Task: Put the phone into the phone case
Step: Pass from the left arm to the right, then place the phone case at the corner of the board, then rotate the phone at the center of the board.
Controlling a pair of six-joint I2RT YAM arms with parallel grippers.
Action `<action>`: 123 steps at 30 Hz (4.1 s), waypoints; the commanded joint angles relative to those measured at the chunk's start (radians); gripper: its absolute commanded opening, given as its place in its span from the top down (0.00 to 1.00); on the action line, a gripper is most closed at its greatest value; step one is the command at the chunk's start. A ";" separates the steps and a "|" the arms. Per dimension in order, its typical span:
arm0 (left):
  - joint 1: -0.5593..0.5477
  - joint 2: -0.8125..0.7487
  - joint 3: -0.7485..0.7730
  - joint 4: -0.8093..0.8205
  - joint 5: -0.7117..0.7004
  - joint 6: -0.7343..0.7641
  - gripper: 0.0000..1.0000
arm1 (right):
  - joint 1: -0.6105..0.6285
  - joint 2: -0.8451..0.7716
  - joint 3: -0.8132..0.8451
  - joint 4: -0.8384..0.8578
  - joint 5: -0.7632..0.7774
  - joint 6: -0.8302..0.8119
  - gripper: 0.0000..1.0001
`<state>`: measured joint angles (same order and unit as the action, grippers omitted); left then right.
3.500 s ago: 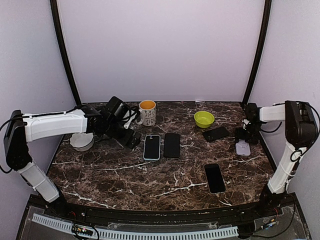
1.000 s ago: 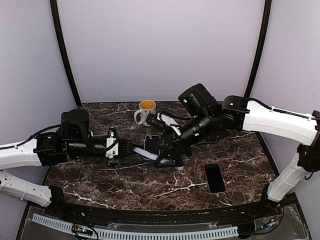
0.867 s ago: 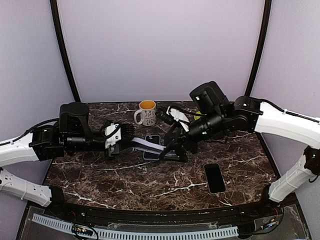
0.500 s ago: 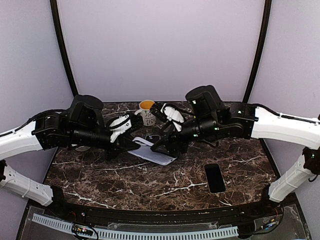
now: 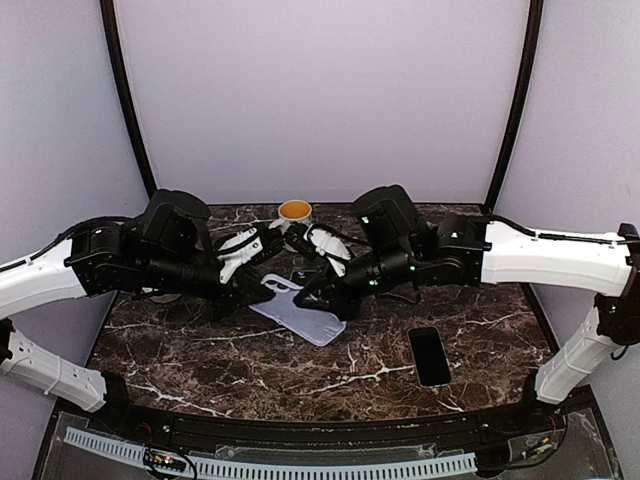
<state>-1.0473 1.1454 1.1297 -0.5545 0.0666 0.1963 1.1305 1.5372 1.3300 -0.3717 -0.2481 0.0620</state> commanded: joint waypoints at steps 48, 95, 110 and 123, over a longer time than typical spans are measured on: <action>0.123 0.139 -0.192 0.139 -0.162 -0.327 0.01 | -0.454 -0.157 -0.276 -0.290 0.627 0.725 0.17; 0.171 0.136 -0.200 0.119 -0.226 -0.238 0.01 | -0.860 0.323 -0.179 -0.437 0.153 0.174 0.67; 0.172 0.153 -0.194 0.114 -0.198 -0.238 0.01 | -0.679 0.261 0.003 -0.250 0.474 0.456 0.02; 0.173 0.147 -0.205 0.118 -0.193 -0.239 0.01 | -0.472 0.640 0.313 -0.447 0.771 0.362 0.23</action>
<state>-0.8795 1.3094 0.9298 -0.4282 -0.1314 -0.0517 0.6239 2.1590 1.6535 -0.7155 0.4137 0.4282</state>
